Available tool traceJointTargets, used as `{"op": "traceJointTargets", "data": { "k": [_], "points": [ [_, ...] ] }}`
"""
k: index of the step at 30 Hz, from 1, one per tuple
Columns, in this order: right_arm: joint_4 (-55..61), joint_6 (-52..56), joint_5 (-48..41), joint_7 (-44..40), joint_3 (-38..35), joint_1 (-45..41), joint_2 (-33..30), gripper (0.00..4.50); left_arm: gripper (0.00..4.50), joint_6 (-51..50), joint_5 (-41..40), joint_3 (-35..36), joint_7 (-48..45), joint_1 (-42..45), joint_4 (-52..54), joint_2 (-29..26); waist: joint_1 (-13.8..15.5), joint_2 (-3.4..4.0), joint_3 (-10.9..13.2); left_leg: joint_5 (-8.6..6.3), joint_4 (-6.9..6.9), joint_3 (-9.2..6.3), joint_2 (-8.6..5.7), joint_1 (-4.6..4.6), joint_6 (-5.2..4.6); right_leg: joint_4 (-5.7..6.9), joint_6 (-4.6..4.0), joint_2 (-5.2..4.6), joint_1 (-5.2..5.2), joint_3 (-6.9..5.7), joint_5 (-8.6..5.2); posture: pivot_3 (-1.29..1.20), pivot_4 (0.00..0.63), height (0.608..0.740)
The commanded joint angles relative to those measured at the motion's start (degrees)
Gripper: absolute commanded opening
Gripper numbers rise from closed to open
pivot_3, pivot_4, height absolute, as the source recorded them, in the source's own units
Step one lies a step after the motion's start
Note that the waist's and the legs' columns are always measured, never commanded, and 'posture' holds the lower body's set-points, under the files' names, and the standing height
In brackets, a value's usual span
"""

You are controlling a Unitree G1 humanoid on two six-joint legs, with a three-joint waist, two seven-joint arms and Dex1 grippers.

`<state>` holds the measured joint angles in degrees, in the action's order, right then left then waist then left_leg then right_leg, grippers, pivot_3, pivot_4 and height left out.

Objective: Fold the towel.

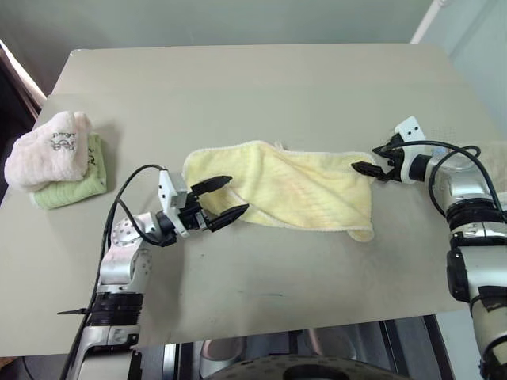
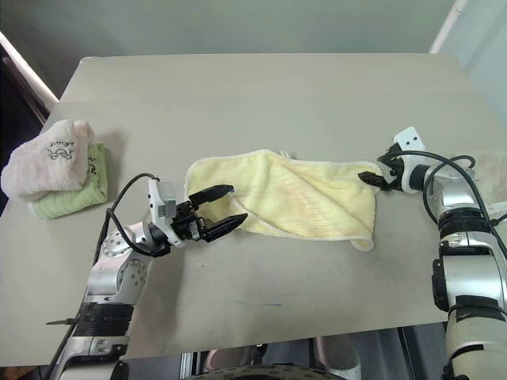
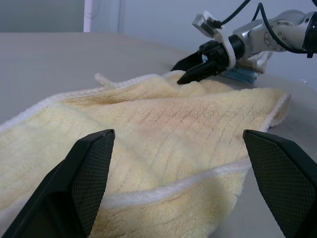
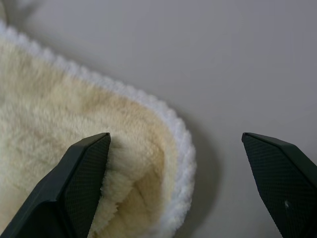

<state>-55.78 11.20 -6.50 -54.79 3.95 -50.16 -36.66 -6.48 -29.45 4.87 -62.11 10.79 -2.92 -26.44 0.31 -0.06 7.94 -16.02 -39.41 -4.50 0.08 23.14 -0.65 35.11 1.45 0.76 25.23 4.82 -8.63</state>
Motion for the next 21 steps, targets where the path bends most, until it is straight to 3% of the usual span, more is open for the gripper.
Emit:
{"op": "traceJointTargets", "data": {
  "k": [1, 21],
  "points": [
    [-2.0, -3.0, 1.4, -1.3, -0.6, -2.3, -0.2, 4.48, 4.50, 1.2, -0.1, 1.0, 0.1, 0.1, 1.2, -0.4, 0.0, 0.00, 0.0, 0.00, 0.04, 0.00, 0.01, -0.01, 0.01, 0.00, -0.02, 0.00, 0.01, 0.00, 0.01, 0.00, 0.150, 0.740],
    [-4.9, -5.0, 3.4, -2.1, -1.9, -3.5, 0.3, 4.48, 4.50, 1.2, -0.1, 1.0, 0.1, 0.1, 1.2, -0.4, 0.0, 0.00, 0.0, 0.07, 0.26, 0.00, 0.07, -0.09, 0.11, 0.02, -0.16, 0.01, 0.06, -0.01, 0.03, 0.00, 0.150, 0.740]
  ]
}}
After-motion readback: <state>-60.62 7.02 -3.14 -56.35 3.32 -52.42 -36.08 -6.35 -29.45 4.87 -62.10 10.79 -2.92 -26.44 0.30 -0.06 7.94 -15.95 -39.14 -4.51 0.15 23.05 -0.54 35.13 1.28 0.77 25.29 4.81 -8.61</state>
